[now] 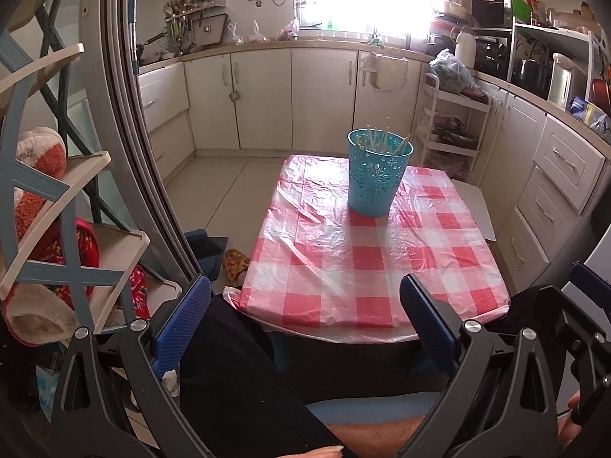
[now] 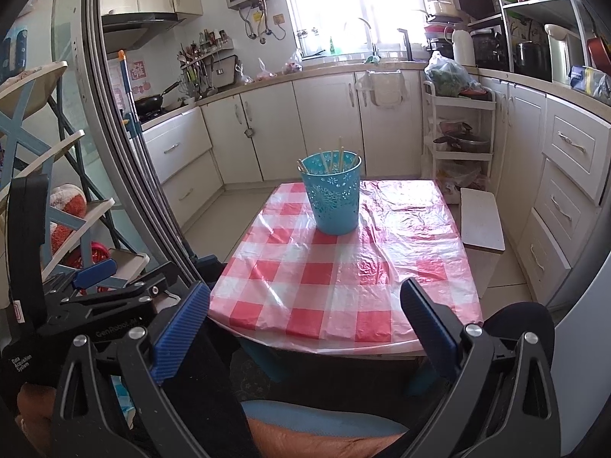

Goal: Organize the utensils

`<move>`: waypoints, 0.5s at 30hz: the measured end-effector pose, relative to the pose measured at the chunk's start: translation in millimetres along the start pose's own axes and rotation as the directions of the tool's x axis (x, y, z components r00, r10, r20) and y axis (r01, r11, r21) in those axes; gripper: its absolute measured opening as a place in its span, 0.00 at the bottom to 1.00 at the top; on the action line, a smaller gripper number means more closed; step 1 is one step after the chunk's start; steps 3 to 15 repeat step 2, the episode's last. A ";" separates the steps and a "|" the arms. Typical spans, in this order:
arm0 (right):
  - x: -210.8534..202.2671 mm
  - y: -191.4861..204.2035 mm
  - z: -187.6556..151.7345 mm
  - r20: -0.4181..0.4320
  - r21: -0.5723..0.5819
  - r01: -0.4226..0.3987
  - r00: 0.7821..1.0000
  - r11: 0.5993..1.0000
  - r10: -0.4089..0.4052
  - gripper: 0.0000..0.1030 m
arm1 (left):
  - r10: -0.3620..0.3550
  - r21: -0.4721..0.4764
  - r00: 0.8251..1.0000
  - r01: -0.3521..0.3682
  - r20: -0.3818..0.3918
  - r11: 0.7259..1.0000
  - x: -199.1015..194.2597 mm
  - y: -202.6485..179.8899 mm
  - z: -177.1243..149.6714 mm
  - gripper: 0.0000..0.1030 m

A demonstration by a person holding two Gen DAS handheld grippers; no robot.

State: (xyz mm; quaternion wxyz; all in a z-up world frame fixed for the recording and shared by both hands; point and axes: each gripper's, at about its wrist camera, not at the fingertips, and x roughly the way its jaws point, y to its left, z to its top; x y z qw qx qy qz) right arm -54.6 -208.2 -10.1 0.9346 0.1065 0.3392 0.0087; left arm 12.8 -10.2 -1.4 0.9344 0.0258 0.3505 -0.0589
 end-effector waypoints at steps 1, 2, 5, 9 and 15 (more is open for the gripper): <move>6.5 -2.9 0.3 -0.014 0.001 0.008 1.000 1.000 -0.008 0.93 | 0.003 -0.003 1.000 -0.003 -0.011 1.000 6.1 1.3 0.7 0.93; 13.9 -6.0 0.7 -0.029 0.002 0.019 0.999 1.000 -0.018 0.93 | 0.004 -0.007 1.000 -0.005 -0.026 1.000 13.7 2.6 1.5 0.93; 13.9 -6.0 0.7 -0.029 0.002 0.019 0.999 1.000 -0.018 0.93 | 0.004 -0.007 1.000 -0.005 -0.026 1.000 13.7 2.6 1.5 0.93; 13.9 -6.0 0.7 -0.029 0.002 0.019 0.999 1.000 -0.018 0.93 | 0.004 -0.007 1.000 -0.005 -0.026 1.000 13.7 2.6 1.5 0.93; 13.9 -6.0 0.7 -0.029 0.002 0.019 0.999 1.000 -0.018 0.93 | 0.004 -0.007 1.000 -0.005 -0.026 1.000 13.7 2.6 1.5 0.93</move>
